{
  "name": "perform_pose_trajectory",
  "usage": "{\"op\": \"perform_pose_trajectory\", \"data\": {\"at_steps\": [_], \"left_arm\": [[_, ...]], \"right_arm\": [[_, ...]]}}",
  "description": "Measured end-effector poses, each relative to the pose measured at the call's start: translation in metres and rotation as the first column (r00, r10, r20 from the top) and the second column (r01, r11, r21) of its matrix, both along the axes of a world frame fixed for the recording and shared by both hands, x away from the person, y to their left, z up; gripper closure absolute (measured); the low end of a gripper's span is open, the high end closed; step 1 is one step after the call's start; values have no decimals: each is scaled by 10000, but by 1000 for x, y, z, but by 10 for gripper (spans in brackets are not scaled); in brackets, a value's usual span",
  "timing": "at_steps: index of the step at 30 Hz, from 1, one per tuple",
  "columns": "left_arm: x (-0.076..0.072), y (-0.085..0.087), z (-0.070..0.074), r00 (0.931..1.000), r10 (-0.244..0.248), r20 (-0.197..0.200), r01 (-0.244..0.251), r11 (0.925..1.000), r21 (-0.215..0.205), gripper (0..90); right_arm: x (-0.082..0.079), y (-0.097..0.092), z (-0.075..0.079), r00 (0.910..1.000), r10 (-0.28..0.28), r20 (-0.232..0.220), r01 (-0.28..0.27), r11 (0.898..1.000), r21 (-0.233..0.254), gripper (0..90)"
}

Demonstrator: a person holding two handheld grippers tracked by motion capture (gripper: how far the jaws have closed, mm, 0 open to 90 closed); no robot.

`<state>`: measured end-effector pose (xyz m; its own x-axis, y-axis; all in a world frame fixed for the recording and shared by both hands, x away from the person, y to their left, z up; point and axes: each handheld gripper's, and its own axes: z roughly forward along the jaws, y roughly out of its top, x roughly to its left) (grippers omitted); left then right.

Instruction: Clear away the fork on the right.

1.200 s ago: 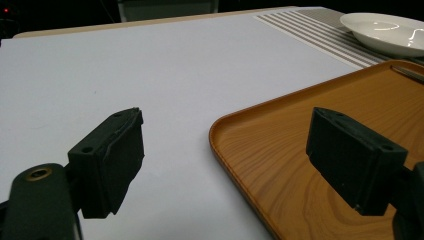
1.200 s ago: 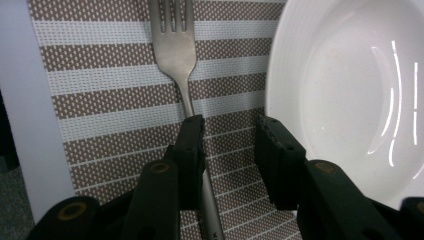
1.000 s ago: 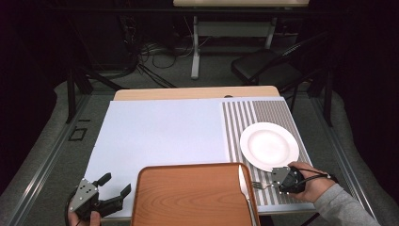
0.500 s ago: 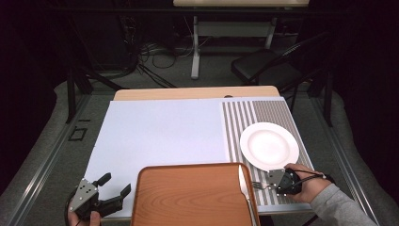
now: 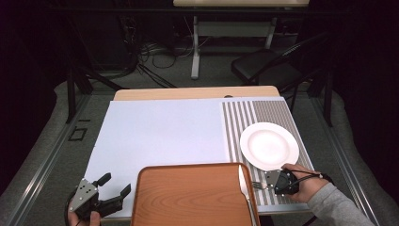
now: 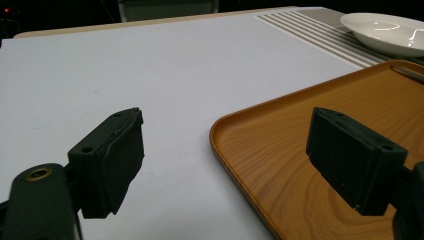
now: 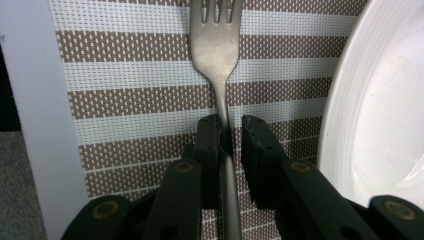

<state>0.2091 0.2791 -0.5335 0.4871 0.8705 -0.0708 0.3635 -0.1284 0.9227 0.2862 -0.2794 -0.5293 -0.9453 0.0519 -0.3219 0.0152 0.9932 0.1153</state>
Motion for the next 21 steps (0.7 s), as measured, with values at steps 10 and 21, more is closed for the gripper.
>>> {"op": "perform_pose_trajectory", "data": {"at_steps": [10,21], "left_arm": [[0,0,0,10000,3,12,-3,10000,-10,155],[0,0,0,10000,9,8,-9,10000,-4,155]], "right_arm": [[1,5,0,9998,-96,-166,90,9994,-347,828],[0,8,0,9991,418,-90,-424,9962,-765,855]]}}
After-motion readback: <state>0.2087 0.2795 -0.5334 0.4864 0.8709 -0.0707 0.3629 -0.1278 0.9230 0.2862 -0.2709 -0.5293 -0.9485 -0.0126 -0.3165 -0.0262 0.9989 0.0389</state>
